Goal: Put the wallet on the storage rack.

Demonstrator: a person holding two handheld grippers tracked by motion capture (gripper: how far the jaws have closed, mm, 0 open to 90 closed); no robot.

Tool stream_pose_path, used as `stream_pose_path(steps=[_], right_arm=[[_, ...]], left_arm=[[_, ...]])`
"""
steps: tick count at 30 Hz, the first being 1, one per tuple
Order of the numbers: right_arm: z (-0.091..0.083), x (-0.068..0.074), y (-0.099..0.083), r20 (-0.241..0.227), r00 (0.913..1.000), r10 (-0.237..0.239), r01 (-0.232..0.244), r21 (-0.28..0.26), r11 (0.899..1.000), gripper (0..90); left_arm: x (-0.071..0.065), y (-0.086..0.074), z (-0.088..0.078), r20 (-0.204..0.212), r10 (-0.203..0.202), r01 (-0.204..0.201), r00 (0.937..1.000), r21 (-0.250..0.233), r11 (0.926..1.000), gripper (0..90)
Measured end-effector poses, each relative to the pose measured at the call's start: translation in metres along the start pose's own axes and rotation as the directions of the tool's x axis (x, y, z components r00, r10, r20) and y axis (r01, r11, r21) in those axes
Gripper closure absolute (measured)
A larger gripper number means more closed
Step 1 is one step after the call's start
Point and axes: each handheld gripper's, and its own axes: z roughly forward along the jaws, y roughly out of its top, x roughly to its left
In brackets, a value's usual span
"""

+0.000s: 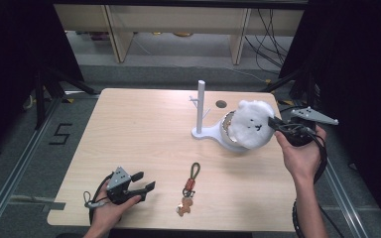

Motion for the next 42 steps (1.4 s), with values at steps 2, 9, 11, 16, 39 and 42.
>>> stream_pose_path(steps=[2, 9, 11, 16, 39, 42], right_arm=[[0.000, 0.000, 0.002, -0.004, 0.9999, 0.012, -0.012, -0.002, 1.000, 85.1], [0.005, -0.003, 0.007, 0.013, 0.9999, 0.010, -0.010, -0.015, 1.000, 85.1], [0.007, -0.004, 0.008, 0.010, 0.9997, 0.022, -0.022, -0.006, 1.000, 85.0], [0.013, -0.007, 0.008, 0.018, 0.9996, 0.024, -0.024, -0.005, 1.000, 85.0], [0.035, -0.009, 0.009, 0.050, 0.9983, 0.029, -0.030, 0.002, 1.000, 85.0], [0.038, -0.009, 0.008, 0.053, 0.9979, 0.037, -0.037, -0.001, 0.999, 85.0]], left_arm=[[0.000, 0.000, 0.000, -0.001, 0.003, -0.003, 1.0000, 0.000, 1.0000, 37.2], [0.000, 0.000, 0.000, 0.000, 0.002, -0.002, 1.0000, 0.000, 1.0000, 37.1], [0.000, 0.000, 0.000, 0.000, 0.002, -0.002, 1.0000, -0.001, 1.0000, 37.2], [-0.001, 0.000, 0.000, -0.001, 0.001, -0.001, 1.0000, -0.001, 1.0000, 37.1], [-0.003, -0.001, 0.000, 0.003, -0.009, 0.009, 1.0000, -0.002, 1.0000, 37.2], [-0.003, -0.001, 0.000, 0.003, -0.010, 0.010, 0.9999, -0.002, 0.9999, 37.2]])
